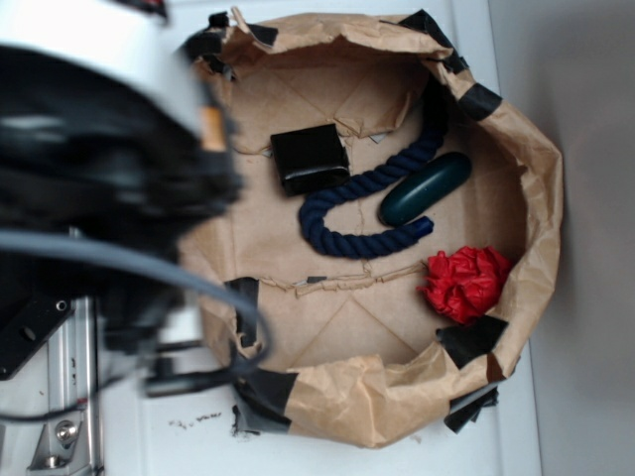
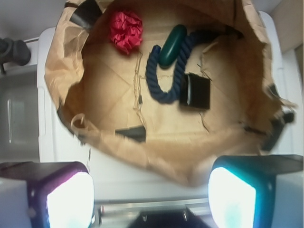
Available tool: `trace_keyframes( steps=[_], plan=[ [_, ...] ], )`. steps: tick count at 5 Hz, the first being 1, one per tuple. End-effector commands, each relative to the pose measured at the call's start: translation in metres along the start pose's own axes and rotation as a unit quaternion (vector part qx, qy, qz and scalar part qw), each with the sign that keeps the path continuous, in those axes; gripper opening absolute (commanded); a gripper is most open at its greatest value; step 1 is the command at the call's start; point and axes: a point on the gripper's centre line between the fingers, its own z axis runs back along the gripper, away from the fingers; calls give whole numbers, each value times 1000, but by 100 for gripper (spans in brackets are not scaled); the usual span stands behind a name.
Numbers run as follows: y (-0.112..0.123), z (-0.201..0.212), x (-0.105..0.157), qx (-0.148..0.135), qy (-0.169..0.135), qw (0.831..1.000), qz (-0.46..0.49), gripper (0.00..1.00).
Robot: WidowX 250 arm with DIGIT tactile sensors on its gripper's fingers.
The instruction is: Grab the black box.
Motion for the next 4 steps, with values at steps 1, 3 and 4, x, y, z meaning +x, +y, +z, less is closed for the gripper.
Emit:
trace_keyframes(
  steps=[1, 3, 4],
  plan=[
    [34, -61, 49, 36, -3, 999, 28, 100],
    [63, -150, 81, 77, 9, 996, 41, 100],
    [64, -161, 70, 91, 5, 996, 25, 100]
  ],
)
